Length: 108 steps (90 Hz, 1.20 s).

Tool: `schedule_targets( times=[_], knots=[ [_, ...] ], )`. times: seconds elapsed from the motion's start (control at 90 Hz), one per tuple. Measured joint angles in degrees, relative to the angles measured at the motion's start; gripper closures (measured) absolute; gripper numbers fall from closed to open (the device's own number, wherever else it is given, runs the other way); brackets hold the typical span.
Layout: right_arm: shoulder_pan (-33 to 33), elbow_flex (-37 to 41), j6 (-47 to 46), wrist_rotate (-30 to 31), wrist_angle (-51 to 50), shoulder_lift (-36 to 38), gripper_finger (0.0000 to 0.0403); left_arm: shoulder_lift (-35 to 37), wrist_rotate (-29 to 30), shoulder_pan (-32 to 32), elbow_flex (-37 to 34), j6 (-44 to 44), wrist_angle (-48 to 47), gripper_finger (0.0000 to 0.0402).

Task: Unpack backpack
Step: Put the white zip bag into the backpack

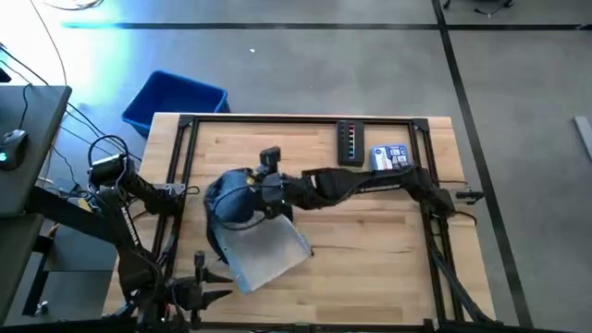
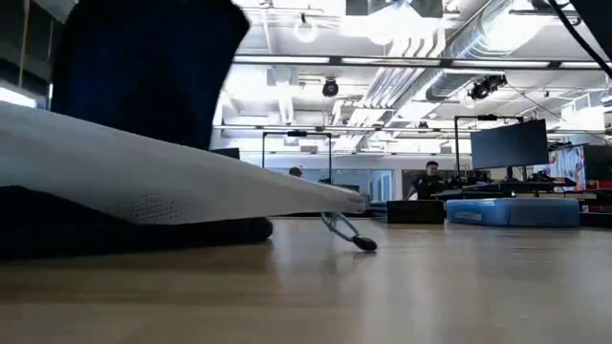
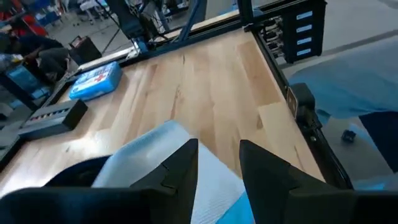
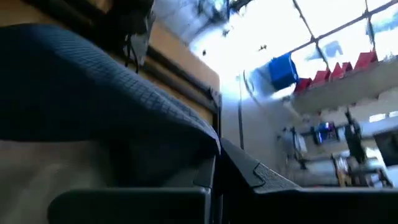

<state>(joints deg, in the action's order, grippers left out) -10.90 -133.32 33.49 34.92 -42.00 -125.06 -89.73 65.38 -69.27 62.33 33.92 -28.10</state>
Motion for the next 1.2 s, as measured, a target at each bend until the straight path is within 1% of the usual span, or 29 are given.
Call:
schedule_targets(
  times=[0.067,0.111,0.167,0.267,0.322,0.378,0.444,0.533,0.6,0.644,0.8,0.889,0.944,1.0,1.133,1.2],
  knots=[
    [-2.1,-1.7,-4.0,2.1,-6.1,0.2,0.0403,0.0,1.8,-0.4,0.0,0.5,-1.4,0.0303],
    [-3.8,-0.4,-6.4,3.5,-8.0,1.9,0.0403,0.0,3.3,-0.7,0.0,1.7,-2.7,0.0303],
    [-5.7,0.8,-10.5,5.1,-13.0,3.3,0.0403,0.0,5.1,-0.7,0.0,3.6,-4.6,0.0303],
    [-9.1,0.9,-22.2,5.9,-23.7,5.4,0.0403,0.0,8.7,-0.5,0.0,7.3,-7.9,0.0303],
    [-10.5,0.9,-27.6,5.2,-28.1,6.3,0.0403,0.0,10.8,0.1,0.0,8.6,-9.3,0.0303],
    [-11.5,0.9,-30.7,4.0,-31.0,6.9,0.0403,0.0,12.1,1.2,0.0,8.6,-10.2,0.0303],
    [-12.0,1.0,-32.6,2.9,-32.4,7.8,0.0403,0.0,12.4,2.9,0.0,6.3,-10.8,0.0303],
    [-10.3,1.1,-34.0,3.6,-32.5,10.2,0.0403,0.0,12.3,5.2,0.0,3.6,-10.8,0.0303],
    [-7.1,1.0,-35.4,3.6,-33.2,12.5,0.0403,0.0,11.7,6.8,0.0,3.0,-10.7,0.0303],
    [-4.1,0.9,-36.9,2.4,-34.3,13.7,0.0403,0.0,11.4,7.7,0.0,3.0,-10.7,0.0303],
    [10.0,1.4,-40.4,-7.6,-41.9,13.9,0.0403,0.0,11.0,9.6,0.0,2.9,-10.7,0.0303],
    [18.2,5.2,-39.4,-12.7,-40.9,13.8,0.0403,0.0,9.5,10.1,0.0,2.9,-10.6,0.0303],
    [23.1,9.4,-37.7,-16.1,-38.5,13.8,0.0403,0.0,8.7,10.1,0.0,2.9,-10.4,0.0303],
    [27.4,14.8,-35.0,-20.2,-34.0,13.7,0.0403,0.0,8.2,10.1,0.0,2.9,-9.4,0.0303],
    [36.2,27.4,-30.0,-33.1,-21.4,13.6,0.0403,0.0,6.4,10.1,0.0,2.9,-7.2,0.0303],
    [39.7,32.8,-30.1,-36.3,-14.2,13.6,0.0403,0.0,5.6,10.1,0.0,2.9,-7.2,0.0303]
  ],
)
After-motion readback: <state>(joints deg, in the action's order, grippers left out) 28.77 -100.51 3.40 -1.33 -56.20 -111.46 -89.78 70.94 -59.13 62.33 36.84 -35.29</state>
